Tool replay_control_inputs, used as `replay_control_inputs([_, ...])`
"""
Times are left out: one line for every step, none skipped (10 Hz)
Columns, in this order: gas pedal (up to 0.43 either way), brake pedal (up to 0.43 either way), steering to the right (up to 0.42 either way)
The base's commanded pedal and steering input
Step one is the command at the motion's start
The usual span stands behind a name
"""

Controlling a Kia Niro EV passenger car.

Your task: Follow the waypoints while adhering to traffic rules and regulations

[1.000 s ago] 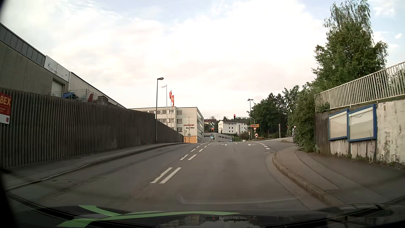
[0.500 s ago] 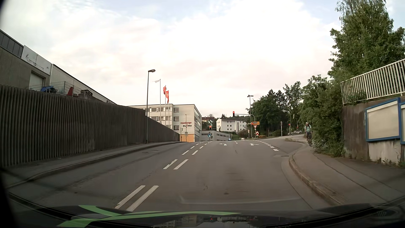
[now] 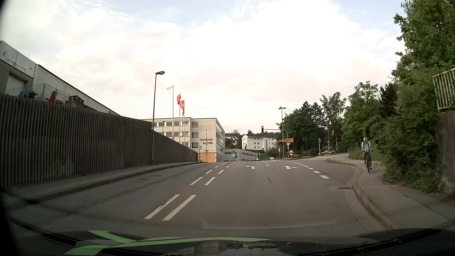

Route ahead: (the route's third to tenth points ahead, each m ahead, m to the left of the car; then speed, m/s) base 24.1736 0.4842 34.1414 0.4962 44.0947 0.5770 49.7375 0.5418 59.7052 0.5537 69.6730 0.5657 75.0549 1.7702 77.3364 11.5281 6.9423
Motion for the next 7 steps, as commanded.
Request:
replay_control_inputs([0.157,0.000,0.001])
replay_control_inputs([0.157,0.000,0.001])
replay_control_inputs([0.157,0.000,0.001])
replay_control_inputs([0.157,0.000,0.000])
replay_control_inputs([0.157,0.000,0.000])
replay_control_inputs([0.157,0.000,0.000])
replay_control_inputs([0.157,0.000,0.000])
